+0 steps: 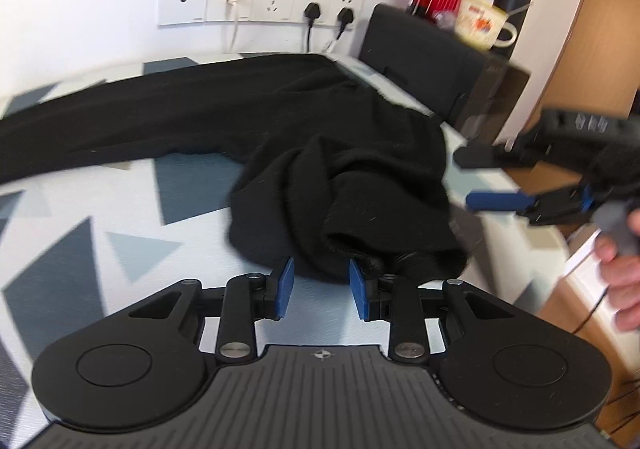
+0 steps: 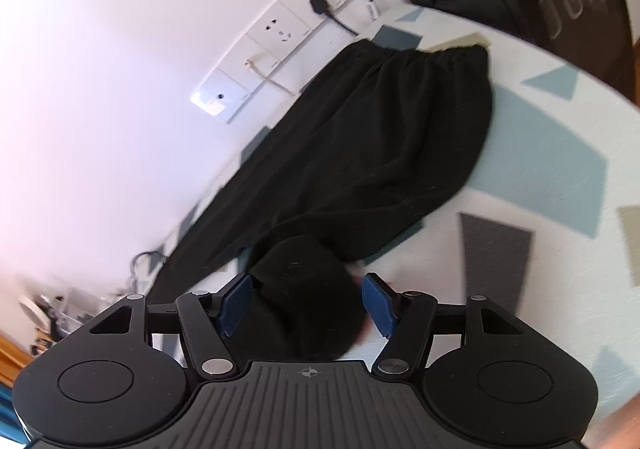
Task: Fold clothes
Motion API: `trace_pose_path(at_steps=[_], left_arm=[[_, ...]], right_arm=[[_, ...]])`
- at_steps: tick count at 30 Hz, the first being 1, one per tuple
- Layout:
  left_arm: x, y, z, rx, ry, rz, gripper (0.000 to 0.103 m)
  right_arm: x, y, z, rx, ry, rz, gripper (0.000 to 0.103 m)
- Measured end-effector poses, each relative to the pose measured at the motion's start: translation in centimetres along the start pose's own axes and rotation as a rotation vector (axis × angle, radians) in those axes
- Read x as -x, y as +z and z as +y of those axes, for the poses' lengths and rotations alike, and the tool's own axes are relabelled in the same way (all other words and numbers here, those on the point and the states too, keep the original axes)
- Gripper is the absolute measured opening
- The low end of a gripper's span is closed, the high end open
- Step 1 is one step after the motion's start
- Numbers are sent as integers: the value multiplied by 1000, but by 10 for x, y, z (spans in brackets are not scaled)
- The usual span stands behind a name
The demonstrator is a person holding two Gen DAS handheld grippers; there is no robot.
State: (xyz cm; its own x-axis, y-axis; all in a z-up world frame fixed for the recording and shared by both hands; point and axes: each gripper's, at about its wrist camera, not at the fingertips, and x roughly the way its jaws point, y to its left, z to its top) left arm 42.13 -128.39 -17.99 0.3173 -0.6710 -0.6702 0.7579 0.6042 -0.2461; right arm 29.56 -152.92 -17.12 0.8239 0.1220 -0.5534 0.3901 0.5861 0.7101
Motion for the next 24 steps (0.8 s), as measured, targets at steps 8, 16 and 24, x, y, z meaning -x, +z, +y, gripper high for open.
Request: trace_pose_path(at_steps=[8, 16, 24], left_arm=[[5, 6, 15, 118, -114, -8, 63], [5, 4, 14, 162, -166, 18, 75], [2, 0, 10, 121, -91, 34, 74]], right_arm=[[11, 3, -10, -6, -41, -29, 60], [20, -15, 8, 151, -252, -143, 85], [9, -39, 5, 276, -513, -156, 91]])
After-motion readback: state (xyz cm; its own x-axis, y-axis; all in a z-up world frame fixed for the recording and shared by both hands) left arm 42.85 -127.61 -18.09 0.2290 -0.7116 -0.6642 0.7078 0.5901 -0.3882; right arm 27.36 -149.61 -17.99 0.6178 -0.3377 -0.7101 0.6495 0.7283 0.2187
